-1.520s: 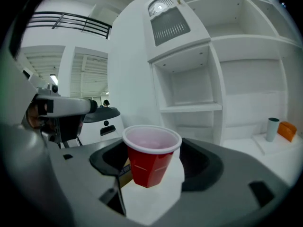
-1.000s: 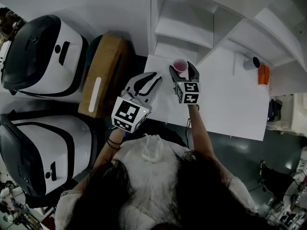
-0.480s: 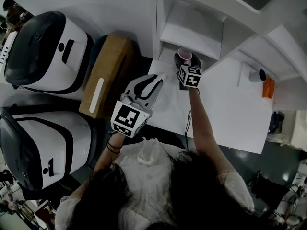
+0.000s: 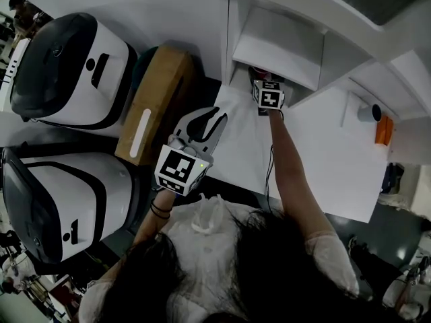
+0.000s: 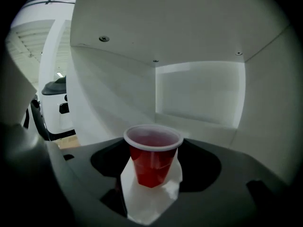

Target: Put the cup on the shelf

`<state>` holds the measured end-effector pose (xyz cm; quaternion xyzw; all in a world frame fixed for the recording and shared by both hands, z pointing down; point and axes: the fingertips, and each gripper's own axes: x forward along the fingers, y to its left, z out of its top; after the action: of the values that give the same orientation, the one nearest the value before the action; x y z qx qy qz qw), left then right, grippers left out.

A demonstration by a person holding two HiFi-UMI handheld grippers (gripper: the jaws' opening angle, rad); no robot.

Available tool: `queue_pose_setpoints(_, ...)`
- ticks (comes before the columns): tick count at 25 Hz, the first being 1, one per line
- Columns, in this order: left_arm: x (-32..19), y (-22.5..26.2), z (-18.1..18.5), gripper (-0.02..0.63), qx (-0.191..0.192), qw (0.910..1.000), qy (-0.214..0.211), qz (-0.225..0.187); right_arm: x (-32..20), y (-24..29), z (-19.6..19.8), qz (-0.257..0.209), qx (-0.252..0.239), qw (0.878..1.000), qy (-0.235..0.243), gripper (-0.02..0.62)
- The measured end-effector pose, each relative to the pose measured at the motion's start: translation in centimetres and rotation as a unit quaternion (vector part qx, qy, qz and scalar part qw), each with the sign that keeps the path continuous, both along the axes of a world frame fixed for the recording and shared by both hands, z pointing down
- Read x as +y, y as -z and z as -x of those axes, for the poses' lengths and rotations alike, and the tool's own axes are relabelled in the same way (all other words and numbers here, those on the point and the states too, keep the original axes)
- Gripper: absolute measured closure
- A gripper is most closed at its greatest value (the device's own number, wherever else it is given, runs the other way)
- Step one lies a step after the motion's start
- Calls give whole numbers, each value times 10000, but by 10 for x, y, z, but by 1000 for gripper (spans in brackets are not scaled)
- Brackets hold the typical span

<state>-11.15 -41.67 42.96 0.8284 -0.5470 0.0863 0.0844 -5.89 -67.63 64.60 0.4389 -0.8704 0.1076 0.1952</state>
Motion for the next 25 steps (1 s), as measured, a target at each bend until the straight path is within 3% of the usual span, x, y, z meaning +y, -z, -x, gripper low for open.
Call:
queue_pose_setpoints(13, 10, -9, 13, 525, -6, 9998, 146, 147, 8, -19, 6, 167, 317, 9991, 204, 275)
queue_pose_setpoints(19, 15, -11, 12, 525, -11, 9998, 88, 186, 24, -43, 4, 465, 747, 9950, 474, 275)
queue_pose_setpoints(25, 22, -12, 21, 523, -1, 9997, 148, 211, 30, -43, -2, 730, 774, 9940, 263, 275)
